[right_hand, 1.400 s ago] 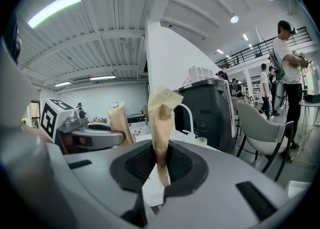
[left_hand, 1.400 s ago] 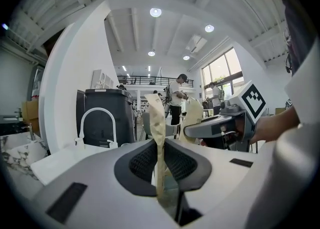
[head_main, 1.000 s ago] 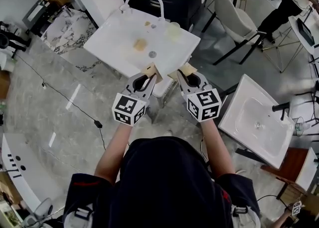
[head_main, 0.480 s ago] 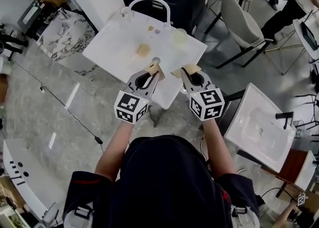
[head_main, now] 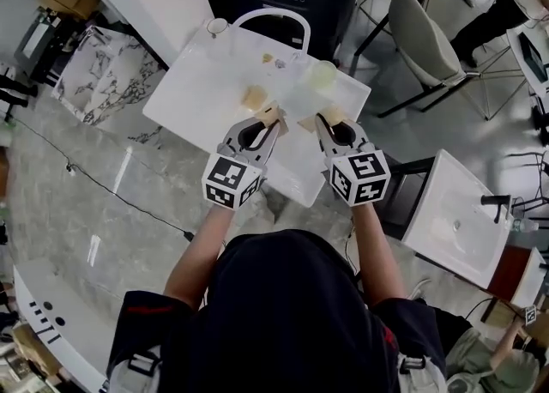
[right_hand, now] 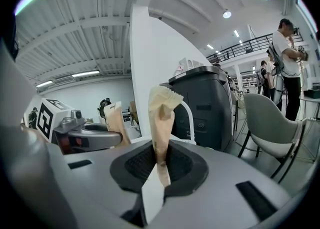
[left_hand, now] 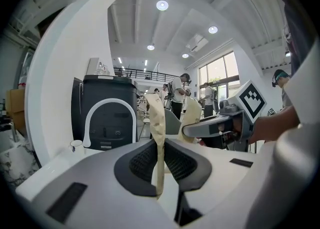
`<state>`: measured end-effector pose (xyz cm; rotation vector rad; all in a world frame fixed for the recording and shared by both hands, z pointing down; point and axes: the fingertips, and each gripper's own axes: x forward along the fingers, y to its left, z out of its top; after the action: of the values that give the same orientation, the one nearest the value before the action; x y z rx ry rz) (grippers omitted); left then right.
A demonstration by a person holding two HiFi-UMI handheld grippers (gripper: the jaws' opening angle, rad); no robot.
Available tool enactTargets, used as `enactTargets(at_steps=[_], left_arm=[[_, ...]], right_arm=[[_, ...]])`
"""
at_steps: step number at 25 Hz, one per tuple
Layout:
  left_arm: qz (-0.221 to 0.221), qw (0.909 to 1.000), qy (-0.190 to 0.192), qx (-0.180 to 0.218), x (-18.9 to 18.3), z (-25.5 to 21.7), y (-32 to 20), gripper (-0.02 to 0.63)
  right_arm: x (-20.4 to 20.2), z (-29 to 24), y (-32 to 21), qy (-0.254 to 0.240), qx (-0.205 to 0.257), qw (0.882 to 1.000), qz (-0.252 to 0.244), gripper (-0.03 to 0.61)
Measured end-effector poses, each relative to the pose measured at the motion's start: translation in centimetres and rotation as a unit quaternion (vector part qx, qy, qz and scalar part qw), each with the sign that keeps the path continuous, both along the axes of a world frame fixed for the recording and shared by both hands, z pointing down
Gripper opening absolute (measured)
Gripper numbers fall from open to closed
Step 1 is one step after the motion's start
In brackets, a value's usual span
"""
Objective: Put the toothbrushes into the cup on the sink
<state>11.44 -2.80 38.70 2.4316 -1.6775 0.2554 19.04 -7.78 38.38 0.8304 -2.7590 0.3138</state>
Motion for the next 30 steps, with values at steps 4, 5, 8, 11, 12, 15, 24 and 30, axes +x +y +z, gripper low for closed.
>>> enactTargets(at_steps=[4, 5, 8, 11, 12, 15, 24, 30], left_arm=[[0.016, 0.9998, 0.006, -0.005, -2.4, 0.2, -1.4, 0.044], [0.019, 0.9998, 0.008, -0.006, -3.0, 0.3, -1.7, 0.044], [0.030, 0.9994, 0.014, -0.012, -4.4, 0.6, -2.4, 0.044], [0.044, 0.9987, 0.018, -0.018, -5.3, 1.1, -3.0, 0.044], [0.048, 0.9985, 0.019, -0.019, -5.5, 1.3, -3.2, 0.044], [0.066, 0.9973, 0.023, -0.022, -5.8, 1.7, -3.8, 0.044], [0.093, 0.9933, 0.052, -0.045, -5.9, 3.8, -5.5, 0.044], [0.107, 0.9920, 0.045, -0.049, -4.8, 4.2, -6.3, 0.044]], right_arm=[[-2.1, 0.3, -1.1, 0.009, -0.006, 1.000, 0.018, 0.061], [-2.6, 0.4, -1.3, 0.012, -0.007, 1.000, 0.021, 0.061], [-3.8, 0.6, -1.8, 0.019, -0.010, 0.999, 0.032, 0.061], [-4.4, 0.9, -2.1, 0.025, -0.013, 0.998, 0.048, 0.061], [-4.6, 1.0, -2.2, 0.027, -0.014, 0.998, 0.053, 0.061], [-4.7, 1.3, -2.6, 0.034, -0.015, 0.997, 0.070, 0.061], [-4.4, 2.2, -3.2, 0.048, -0.017, 0.993, 0.102, 0.061], [-3.9, 2.4, -4.4, 0.047, -0.019, 0.993, 0.111, 0.061]])
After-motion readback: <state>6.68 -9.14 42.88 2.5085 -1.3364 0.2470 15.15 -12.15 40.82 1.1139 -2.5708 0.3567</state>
